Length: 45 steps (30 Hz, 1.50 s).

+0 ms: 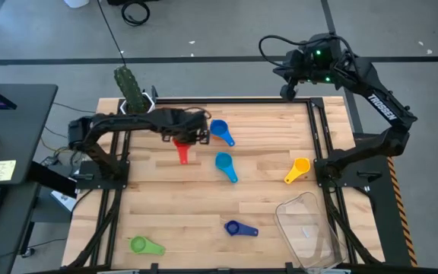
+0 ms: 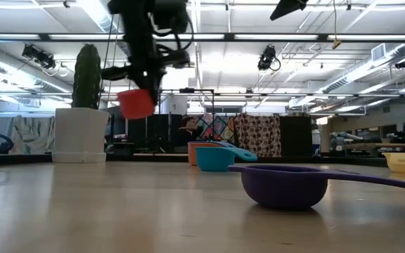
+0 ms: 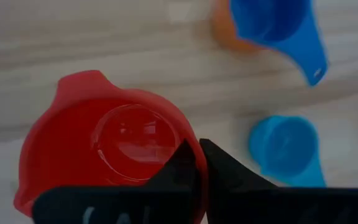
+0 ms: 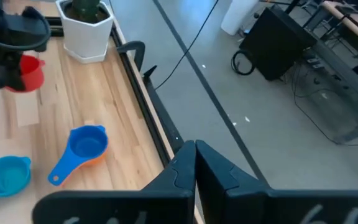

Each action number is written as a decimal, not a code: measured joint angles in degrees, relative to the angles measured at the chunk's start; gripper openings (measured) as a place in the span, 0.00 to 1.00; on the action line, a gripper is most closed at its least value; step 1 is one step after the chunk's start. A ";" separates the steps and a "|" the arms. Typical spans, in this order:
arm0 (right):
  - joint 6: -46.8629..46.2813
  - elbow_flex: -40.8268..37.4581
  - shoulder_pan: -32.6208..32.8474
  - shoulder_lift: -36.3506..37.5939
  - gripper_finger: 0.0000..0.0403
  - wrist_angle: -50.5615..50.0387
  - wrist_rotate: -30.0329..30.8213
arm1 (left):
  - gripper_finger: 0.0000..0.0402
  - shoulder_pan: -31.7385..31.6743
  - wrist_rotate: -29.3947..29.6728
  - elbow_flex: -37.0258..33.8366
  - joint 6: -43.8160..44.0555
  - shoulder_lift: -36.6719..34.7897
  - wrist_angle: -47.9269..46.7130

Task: Nest measuring cups in basket
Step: Stack the red measuring cup on top of the blue measuring cup

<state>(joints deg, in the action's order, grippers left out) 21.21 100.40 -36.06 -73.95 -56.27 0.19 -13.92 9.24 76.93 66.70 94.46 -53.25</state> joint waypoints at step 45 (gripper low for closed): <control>-0.62 0.00 -0.45 0.39 0.03 -3.13 0.04 | 0.09 -8.19 -8.88 34.88 -19.16 33.94 -1.17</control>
<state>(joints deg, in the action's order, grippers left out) 20.60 100.40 -36.51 -73.56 -59.40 0.23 -22.11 0.36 111.81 47.53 128.40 -54.42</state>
